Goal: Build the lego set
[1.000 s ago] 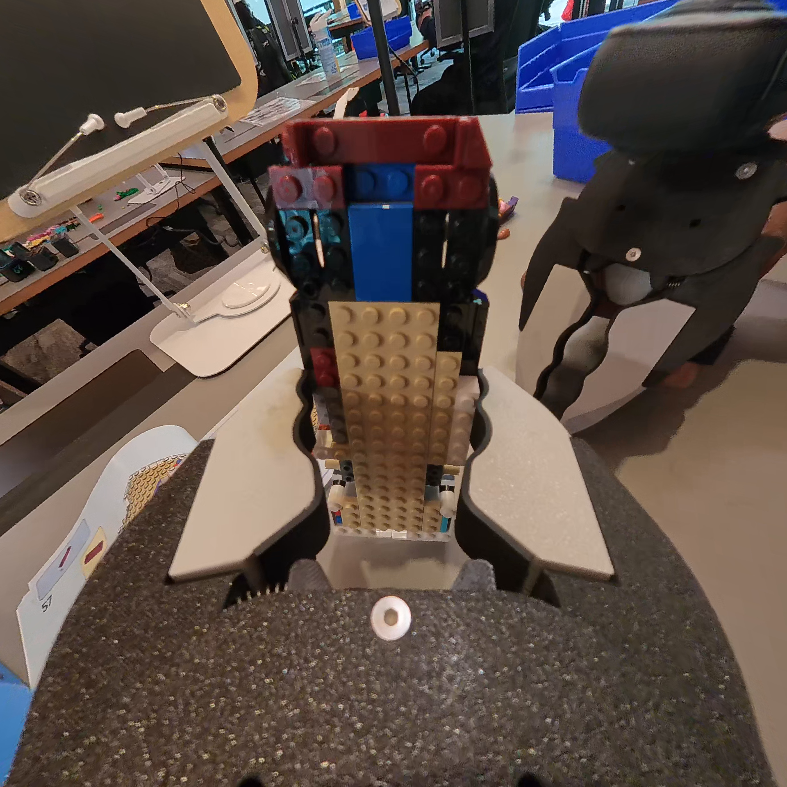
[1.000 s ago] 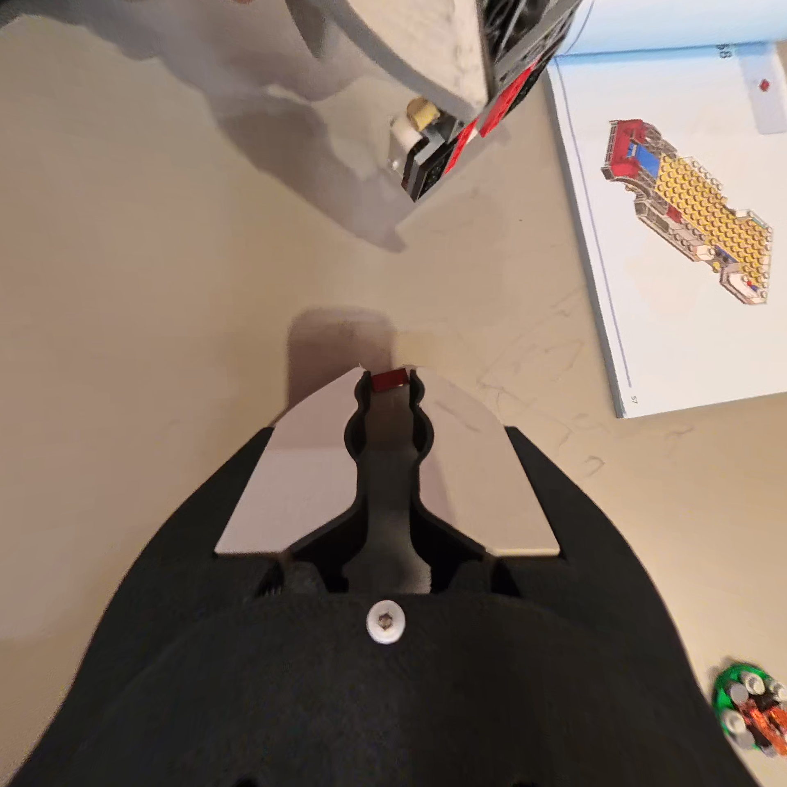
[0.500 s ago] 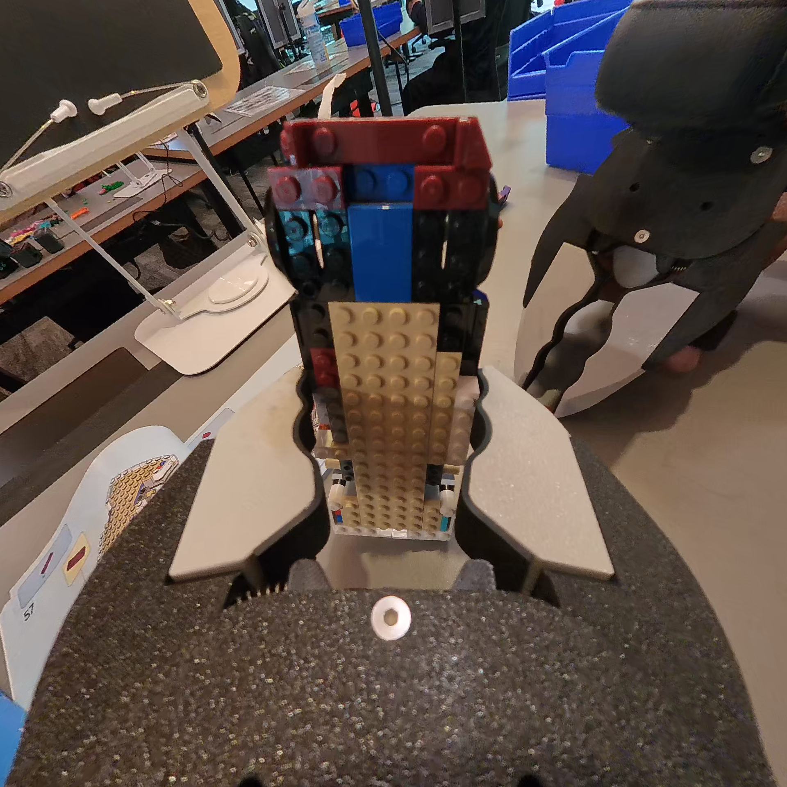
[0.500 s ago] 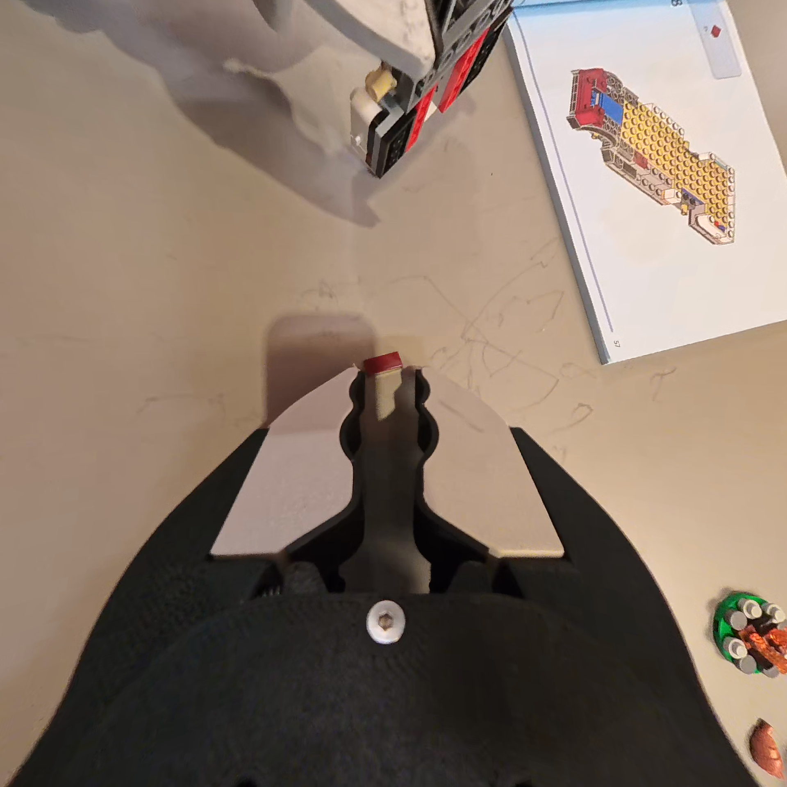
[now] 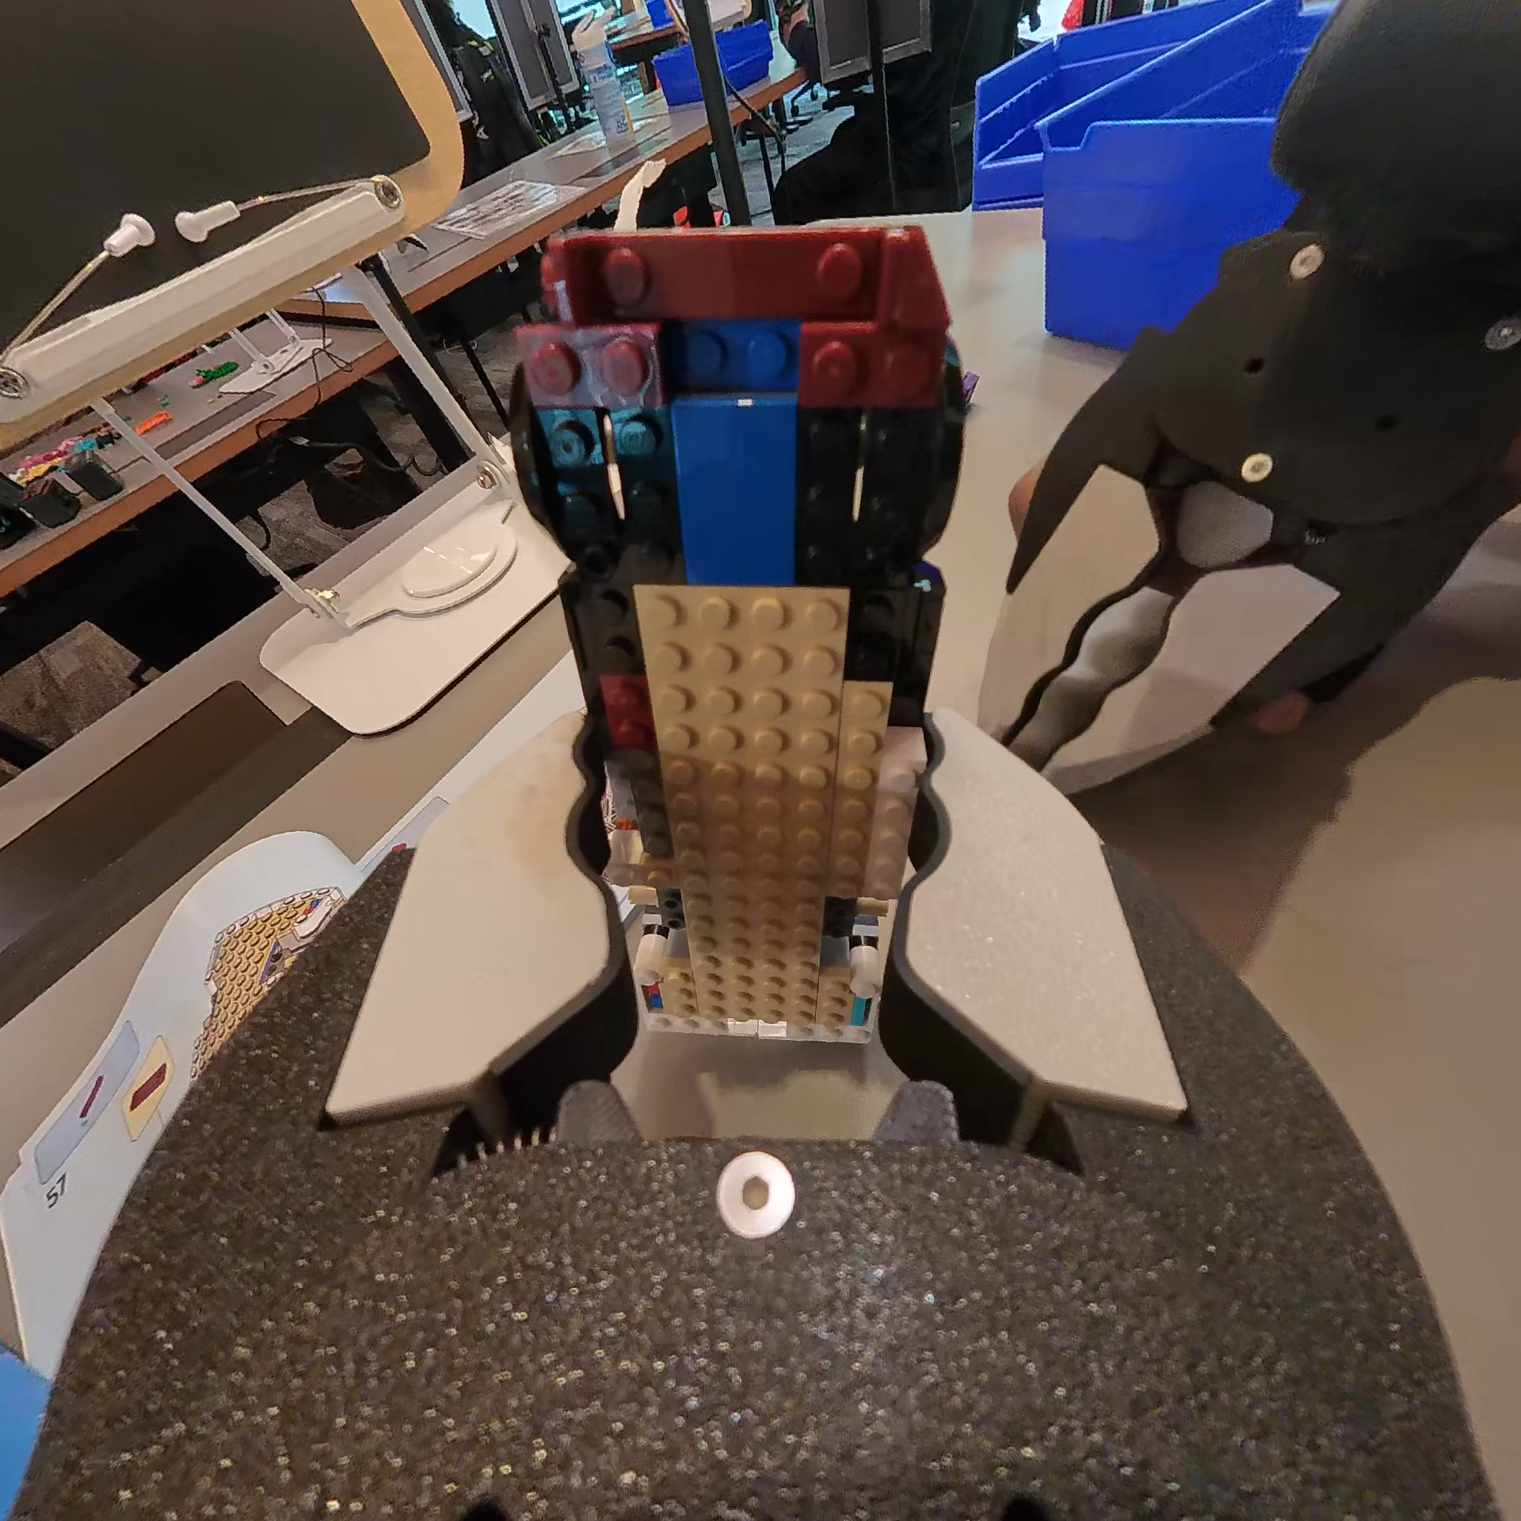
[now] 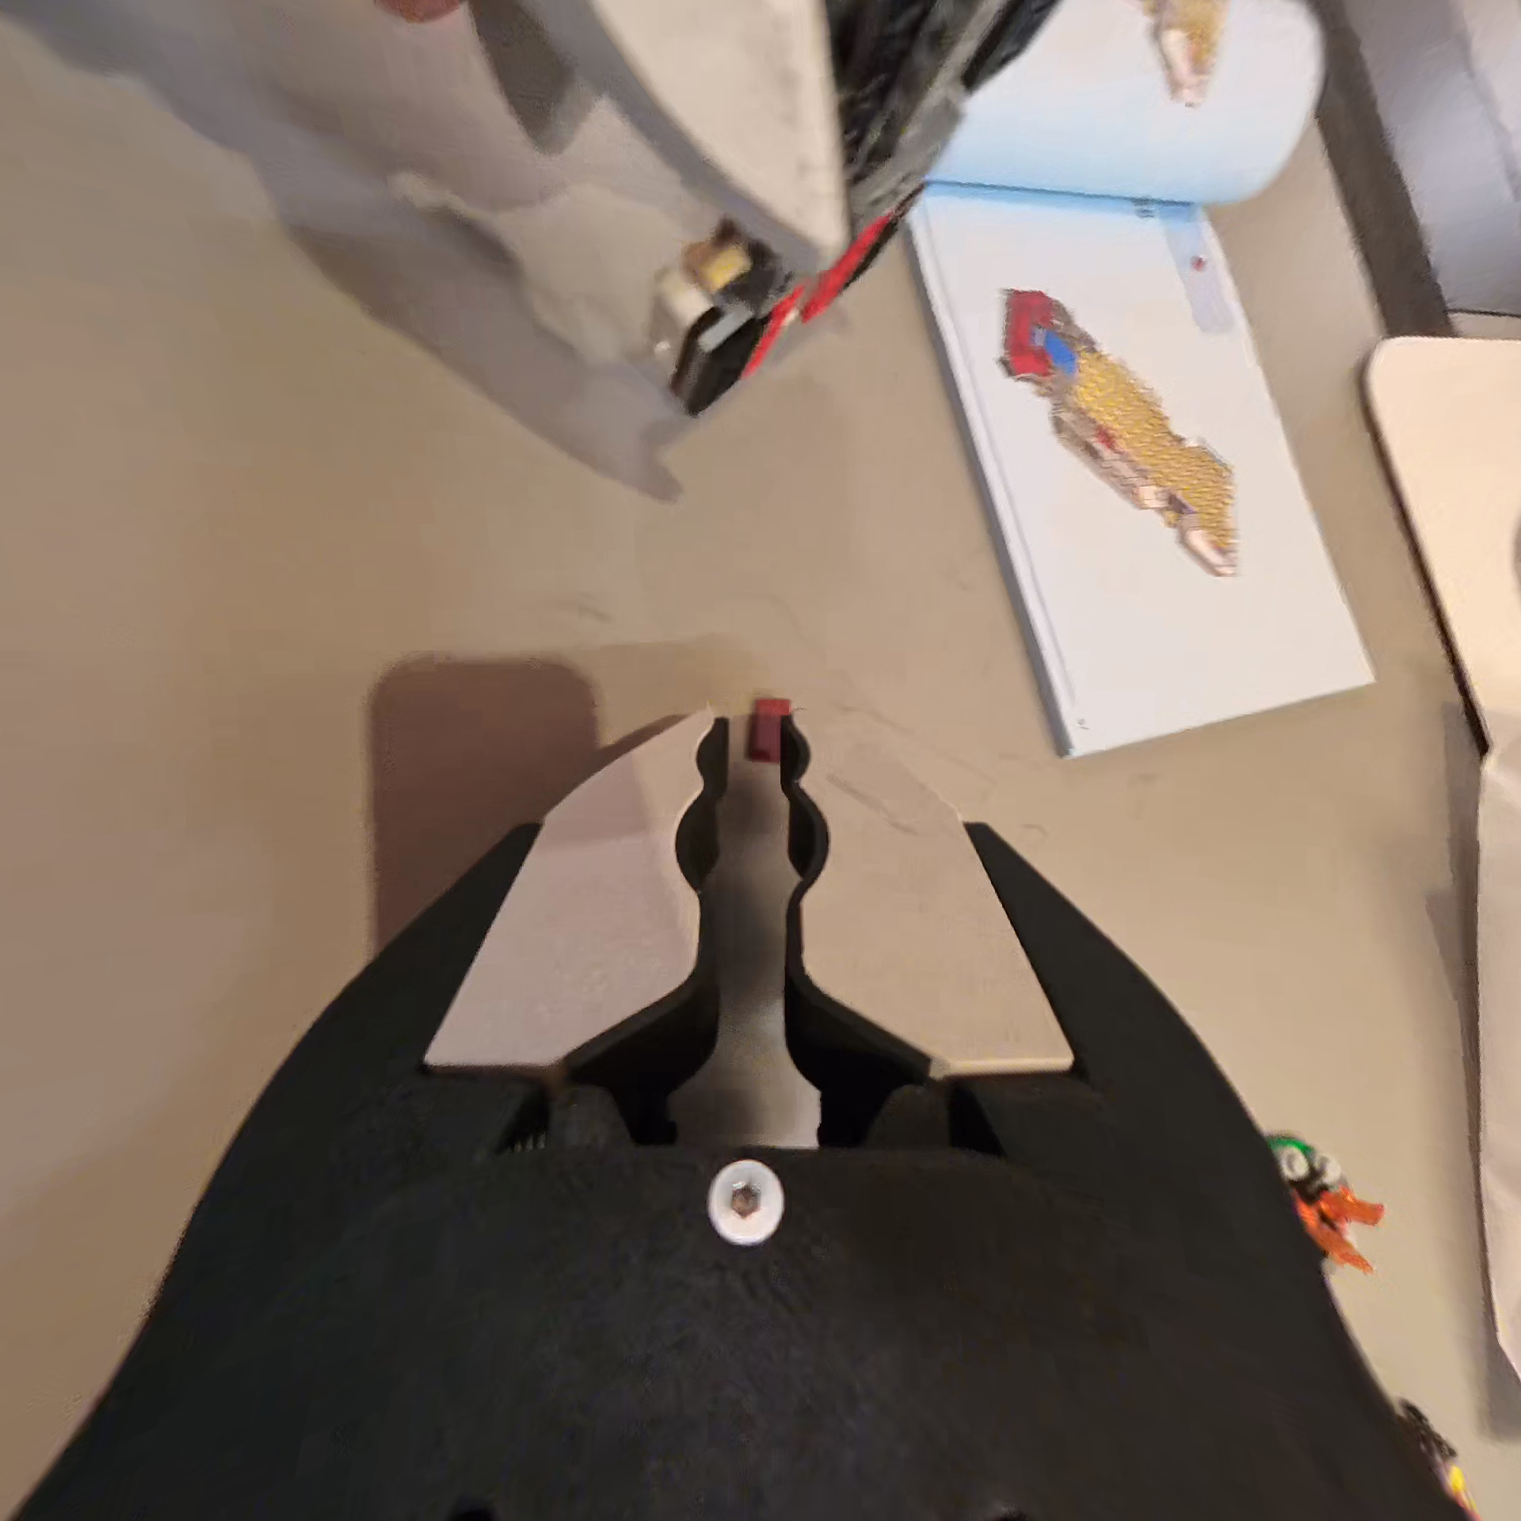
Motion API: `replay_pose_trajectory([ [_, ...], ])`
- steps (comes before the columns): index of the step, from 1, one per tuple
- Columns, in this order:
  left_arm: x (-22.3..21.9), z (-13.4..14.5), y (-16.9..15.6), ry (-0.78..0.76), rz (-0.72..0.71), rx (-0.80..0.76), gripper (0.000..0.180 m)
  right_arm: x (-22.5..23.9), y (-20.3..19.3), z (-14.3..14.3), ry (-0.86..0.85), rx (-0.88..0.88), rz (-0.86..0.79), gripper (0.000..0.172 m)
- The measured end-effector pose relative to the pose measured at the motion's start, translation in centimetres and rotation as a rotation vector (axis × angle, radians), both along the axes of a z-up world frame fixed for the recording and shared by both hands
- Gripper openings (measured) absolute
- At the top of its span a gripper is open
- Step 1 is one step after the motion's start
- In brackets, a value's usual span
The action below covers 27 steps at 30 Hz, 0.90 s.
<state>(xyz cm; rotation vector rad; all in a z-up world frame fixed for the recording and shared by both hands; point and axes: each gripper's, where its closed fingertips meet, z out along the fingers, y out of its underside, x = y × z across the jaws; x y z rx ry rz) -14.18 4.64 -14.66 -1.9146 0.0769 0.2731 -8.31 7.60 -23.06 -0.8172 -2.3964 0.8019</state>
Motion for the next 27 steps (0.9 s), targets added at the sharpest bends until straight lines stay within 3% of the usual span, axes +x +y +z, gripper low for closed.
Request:
replay_pose_trajectory([
  [17,0.1,0.3,-0.1,0.007,0.0,0.001,0.072,-0.6,-0.2,-1.3,-0.162,-0.145,-0.112,0.028],
  [22,0.0,0.3,-0.1,0.007,0.002,0.0,0.072,-0.7,-0.1,-0.8,-0.155,-0.164,-0.124,0.026],
  [27,0.2,0.2,-0.1,0.054,-0.012,-0.014,0.073,-0.5,0.2,-1.4,-0.171,-0.106,-0.135,0.011],
])
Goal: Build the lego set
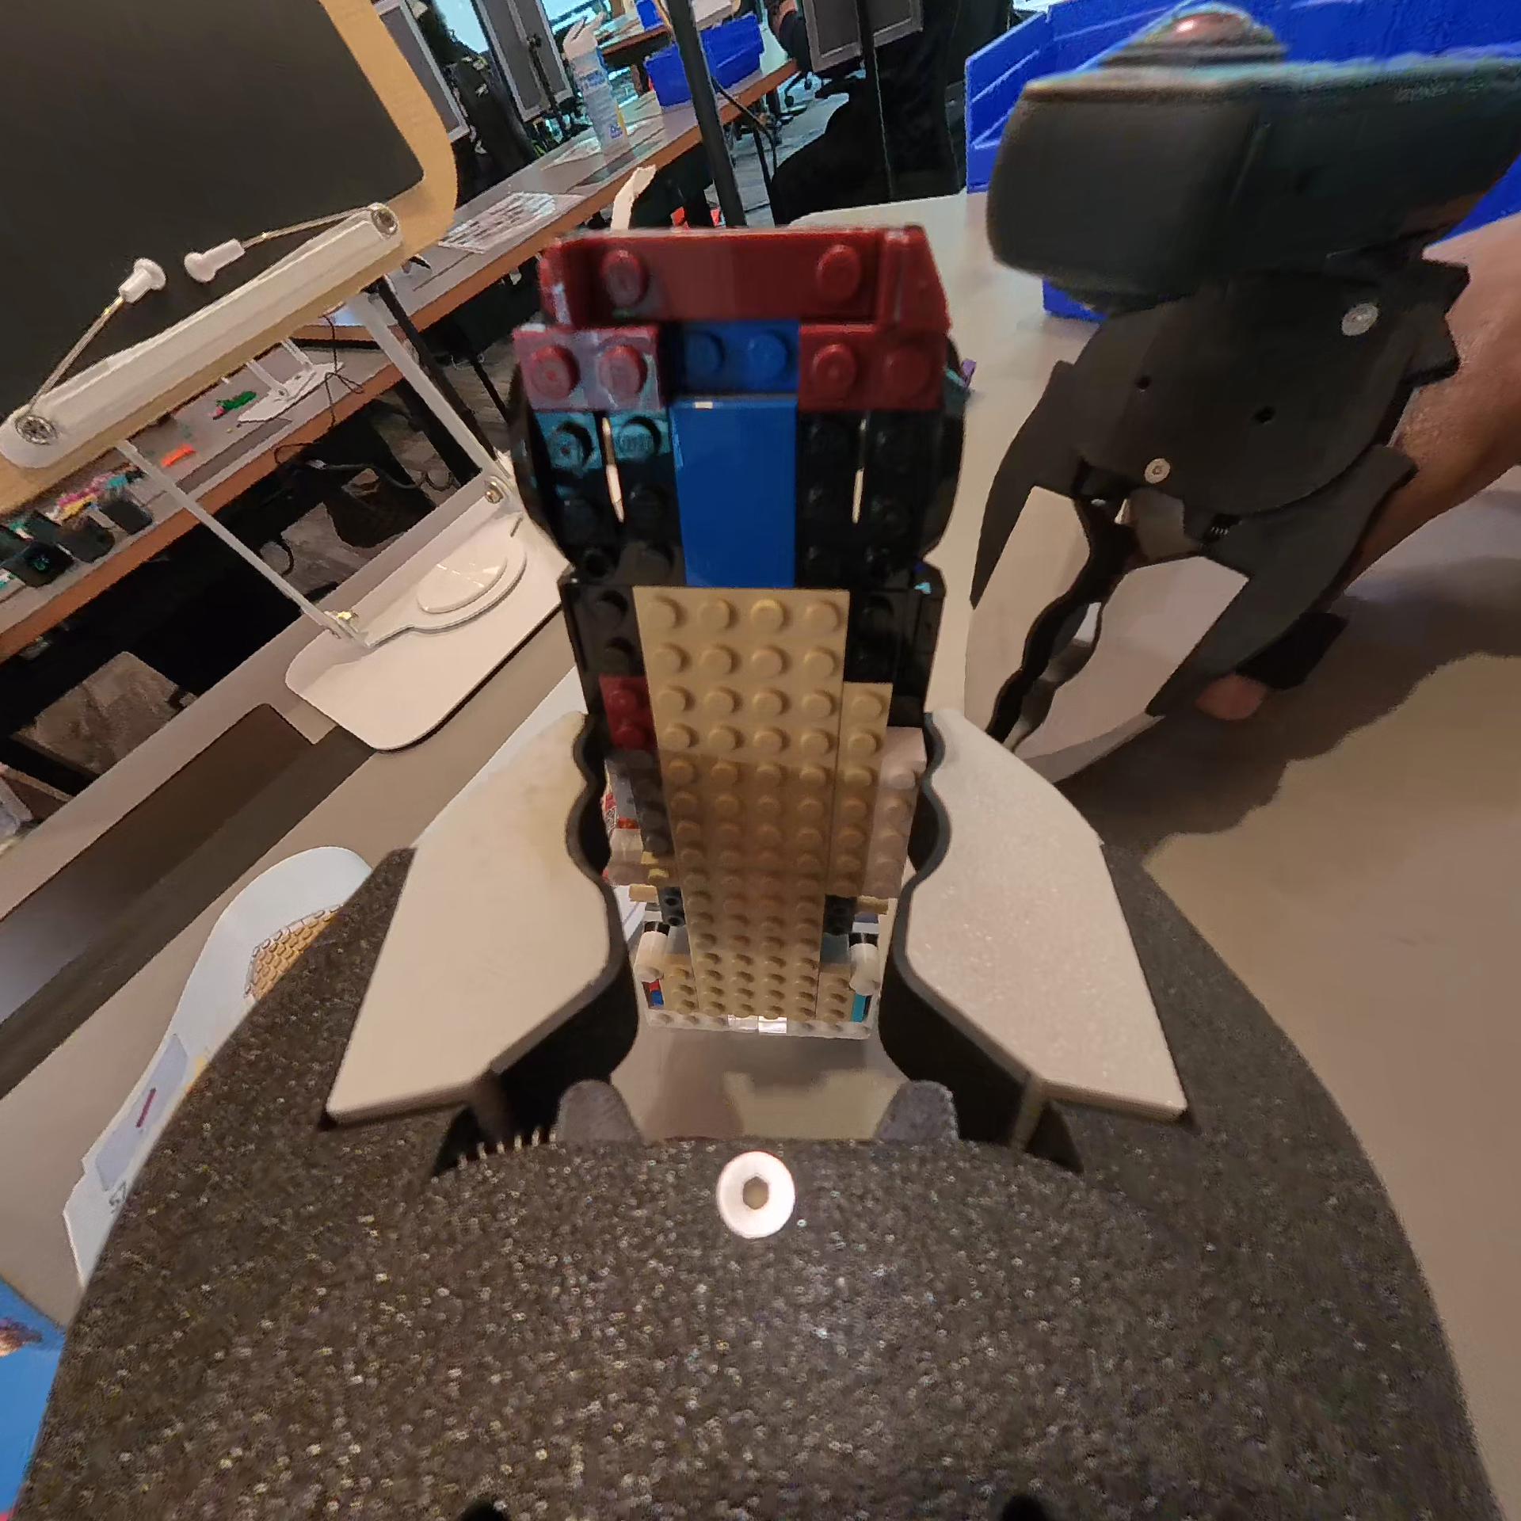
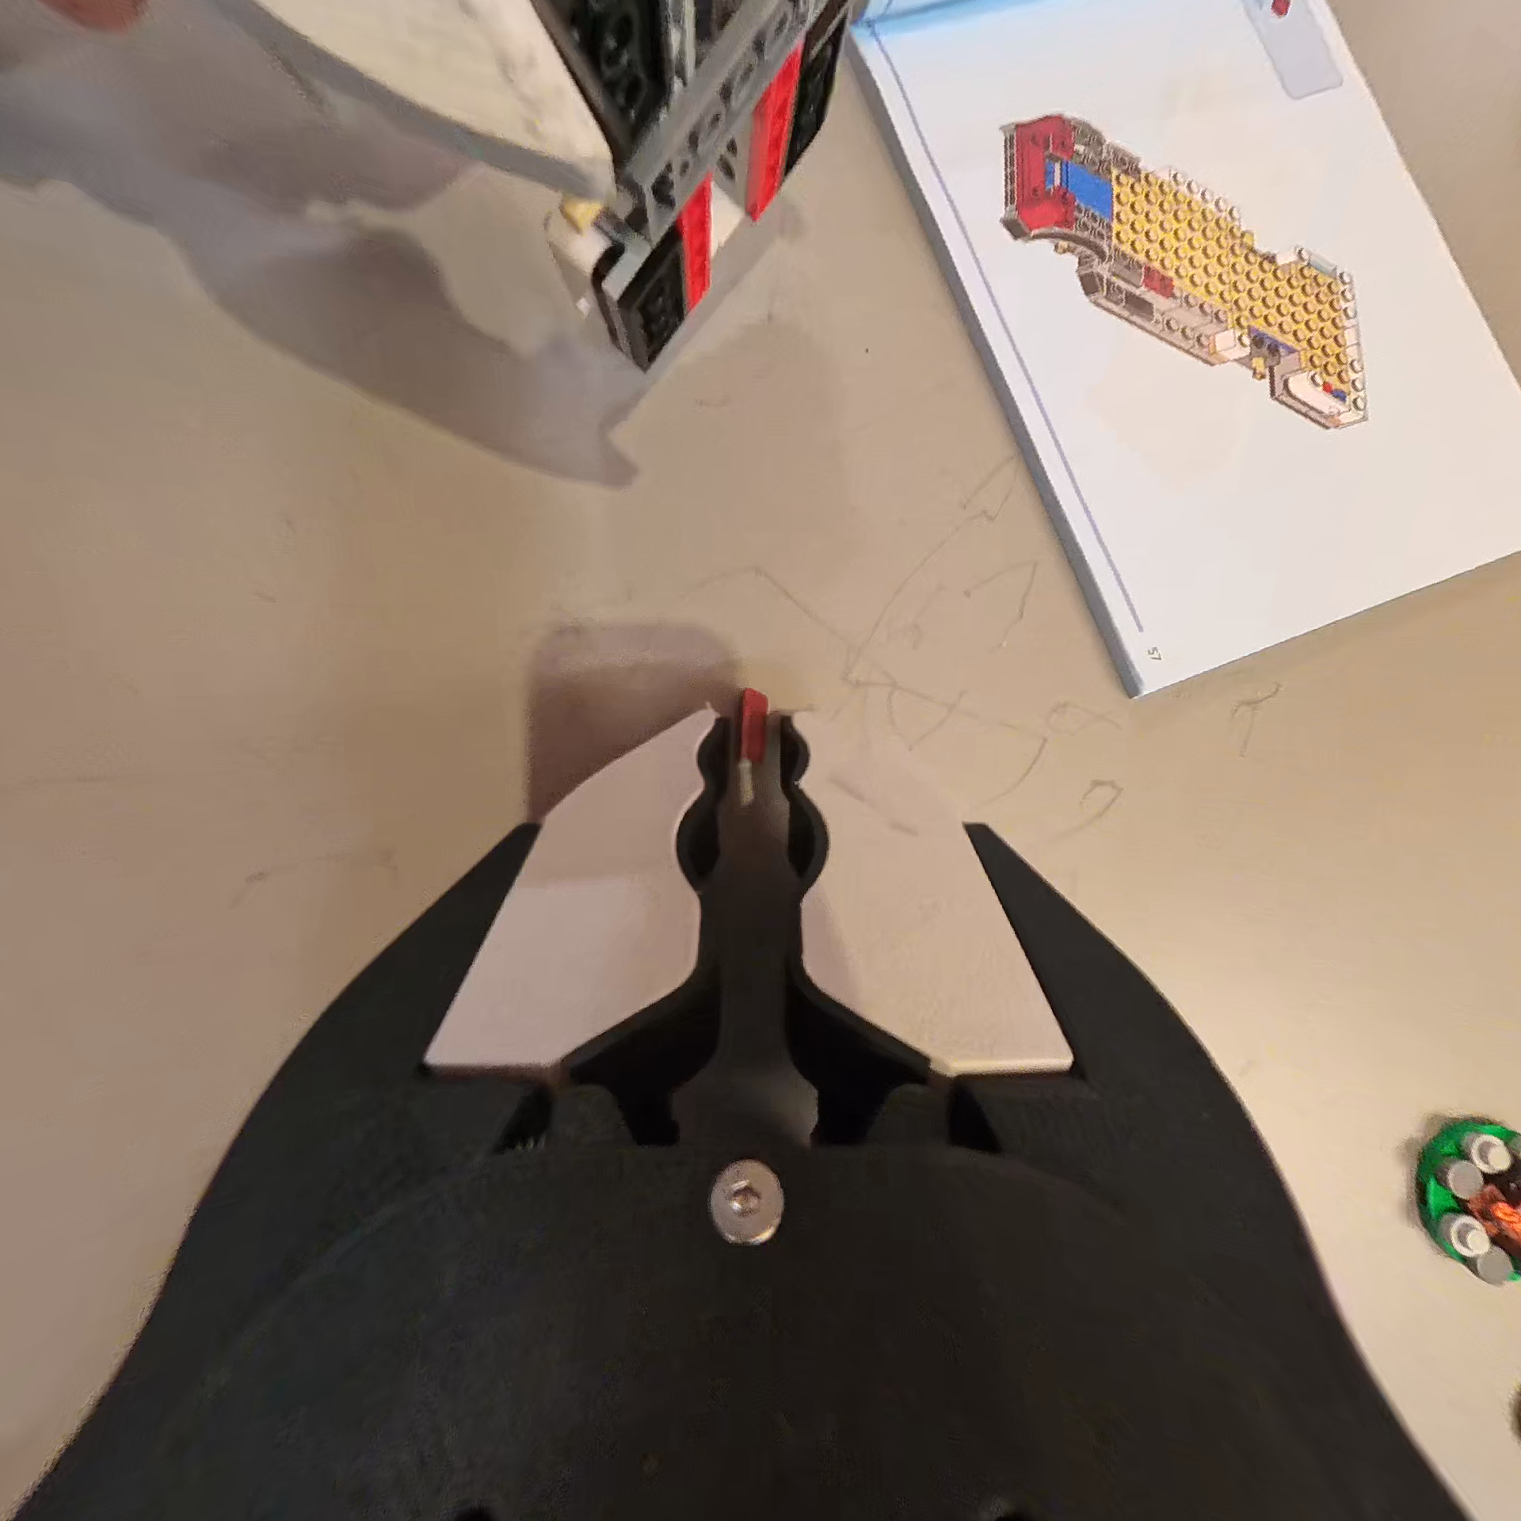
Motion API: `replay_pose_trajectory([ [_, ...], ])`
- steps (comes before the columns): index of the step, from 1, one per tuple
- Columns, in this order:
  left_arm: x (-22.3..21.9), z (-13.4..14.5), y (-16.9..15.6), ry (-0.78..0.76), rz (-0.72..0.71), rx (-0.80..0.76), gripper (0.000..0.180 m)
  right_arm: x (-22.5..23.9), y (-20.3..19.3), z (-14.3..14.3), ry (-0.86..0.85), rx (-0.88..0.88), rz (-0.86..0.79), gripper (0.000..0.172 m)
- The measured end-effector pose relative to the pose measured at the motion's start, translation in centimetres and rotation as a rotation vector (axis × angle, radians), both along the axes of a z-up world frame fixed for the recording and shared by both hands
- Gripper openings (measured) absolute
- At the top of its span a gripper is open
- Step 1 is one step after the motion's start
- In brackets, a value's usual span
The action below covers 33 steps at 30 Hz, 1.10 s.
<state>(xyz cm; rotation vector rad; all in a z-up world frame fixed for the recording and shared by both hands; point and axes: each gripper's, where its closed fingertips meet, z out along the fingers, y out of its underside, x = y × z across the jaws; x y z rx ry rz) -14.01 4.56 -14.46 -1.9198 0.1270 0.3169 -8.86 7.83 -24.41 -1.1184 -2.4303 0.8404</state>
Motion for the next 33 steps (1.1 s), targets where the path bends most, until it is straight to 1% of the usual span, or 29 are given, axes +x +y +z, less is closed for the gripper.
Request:
replay_pose_trajectory([
  [1,0.1,0.0,0.0,0.016,-0.008,-0.006,0.072,-0.1,0.0,0.0,0.0,0.001,-0.004,0.005],
  [5,0.4,-0.2,0.0,0.118,-0.037,-0.032,0.072,0.1,0.0,0.1,0.008,0.01,0.012,0.004],
  [8,0.7,-0.4,-0.1,0.206,-0.074,-0.053,0.072,0.2,-0.1,1.7,0.072,0.005,0.03,0.004],
  [11,1.3,-0.5,-0.2,0.266,-0.124,-0.06,0.072,0.7,0.2,5.4,0.218,0.025,0.052,0.004],
  [14,2.0,-0.8,-0.2,0.337,-0.174,-0.071,0.072,1.5,0.5,10.6,0.408,0.048,0.08,0.004],
  [17,2.5,-1.3,-0.2,0.413,-0.201,-0.09,0.072,2.7,-0.8,15.5,0.57,0.047,0.152,0.004],
  [19,2.7,-1.6,-0.2,0.466,-0.214,-0.109,0.072,3.4,-2.3,17.2,0.63,0.074,0.223,0.004],
  [21,3.0,-1.9,-0.2,0.534,-0.226,-0.13,0.073,3.7,-3.5,17.7,0.663,0.143,0.297,0.004],
  [25,3.5,-2.0,-0.3,0.636,-0.246,-0.144,0.072,4.2,-4.4,16.6,0.616,0.258,0.409,0.004],
  [27,3.7,-2.0,-0.4,0.67,-0.251,-0.147,0.072,4.3,-4.2,16.2,0.597,0.294,0.425,0.004],
  [30,3.9,-2.0,-0.4,0.714,-0.259,-0.162,0.072,4.7,-4.2,15.8,0.571,0.3,0.444,0.004],
  [33,4.3,-2.2,-0.4,0.72,-0.274,-0.166,0.072,5.0,-4.3,15.3,0.541,0.314,0.46,0.004],
])
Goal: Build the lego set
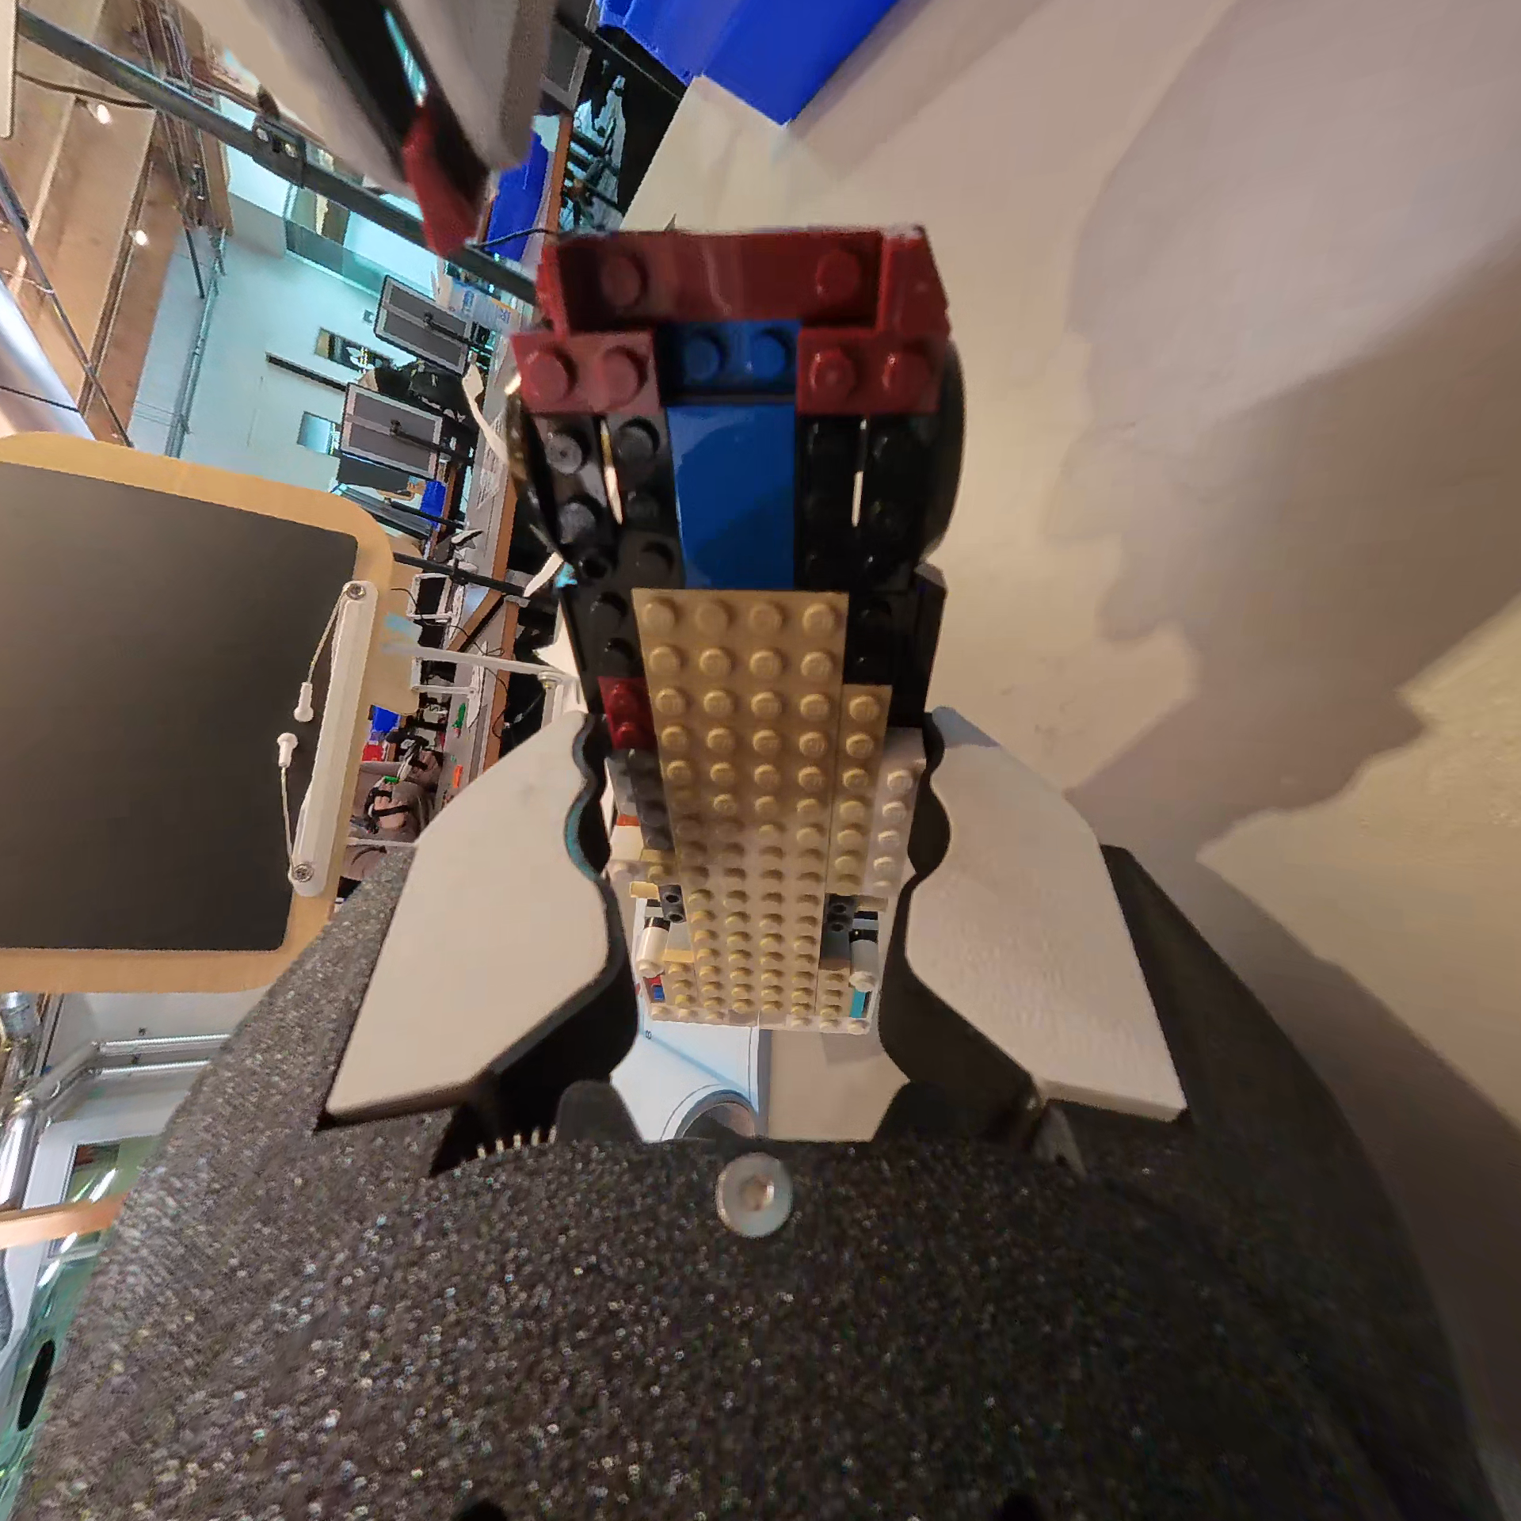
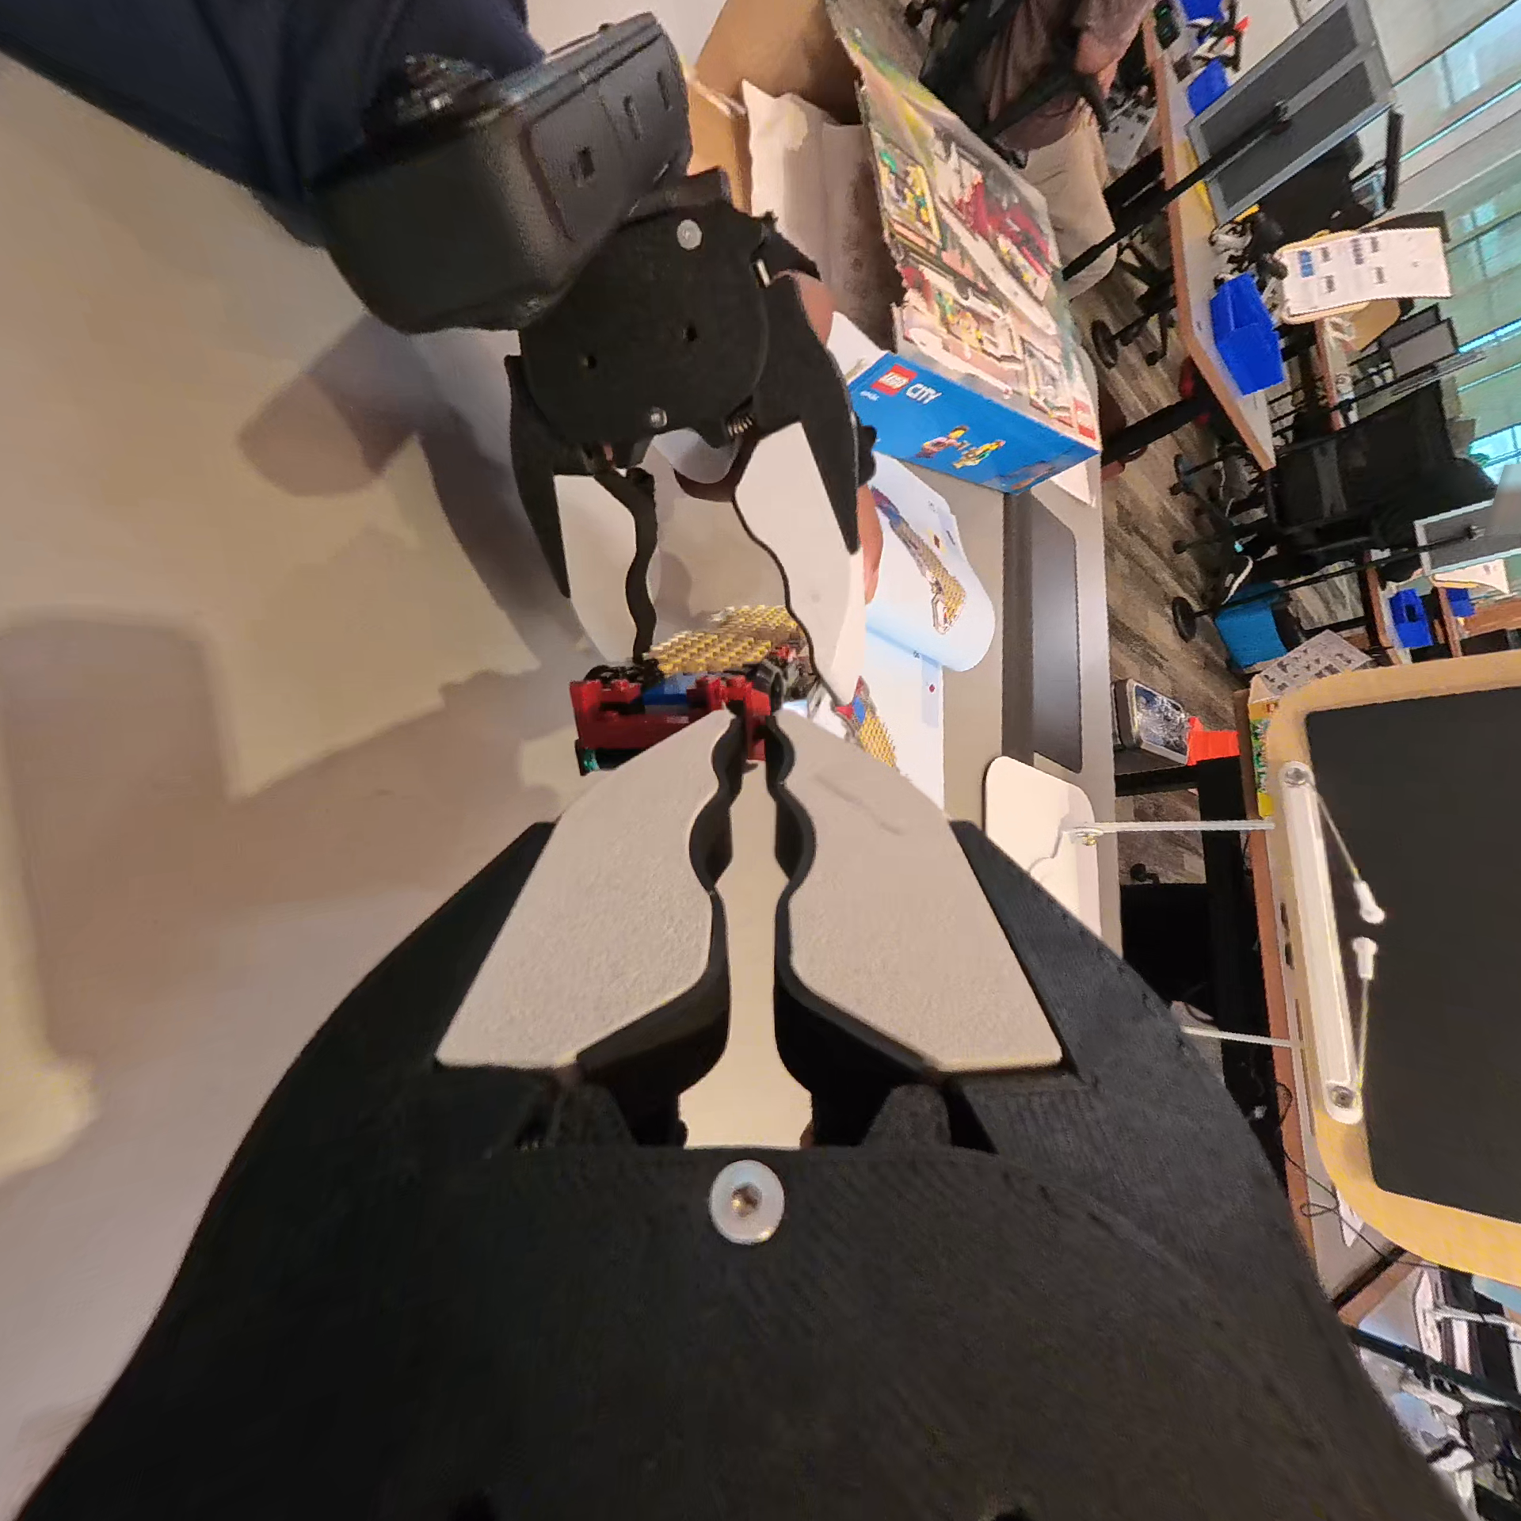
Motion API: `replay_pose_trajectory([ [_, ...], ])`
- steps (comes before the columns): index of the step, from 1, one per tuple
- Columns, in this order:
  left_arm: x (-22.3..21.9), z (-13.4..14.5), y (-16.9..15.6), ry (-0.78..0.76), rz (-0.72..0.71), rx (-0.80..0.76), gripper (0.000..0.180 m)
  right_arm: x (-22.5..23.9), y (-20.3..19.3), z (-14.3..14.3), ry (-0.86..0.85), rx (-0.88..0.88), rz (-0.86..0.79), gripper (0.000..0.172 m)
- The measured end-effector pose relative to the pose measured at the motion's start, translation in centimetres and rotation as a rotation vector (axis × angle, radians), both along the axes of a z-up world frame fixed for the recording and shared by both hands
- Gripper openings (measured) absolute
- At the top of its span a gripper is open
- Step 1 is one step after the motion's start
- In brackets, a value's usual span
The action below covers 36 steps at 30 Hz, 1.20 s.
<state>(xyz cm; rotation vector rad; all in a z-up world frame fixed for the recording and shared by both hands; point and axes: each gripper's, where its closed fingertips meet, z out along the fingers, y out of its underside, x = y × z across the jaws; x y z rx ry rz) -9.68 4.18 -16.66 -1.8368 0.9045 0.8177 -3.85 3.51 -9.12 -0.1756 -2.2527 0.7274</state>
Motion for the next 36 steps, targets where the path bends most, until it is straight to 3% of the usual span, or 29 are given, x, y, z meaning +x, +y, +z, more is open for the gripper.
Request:
replay_pose_trajectory([
  [36,0.6,-0.9,0.1,0.003,-0.02,-0.037,0.072,0.2,-0.3,-1.3,-0.105,-0.006,0.039,0.004],
])
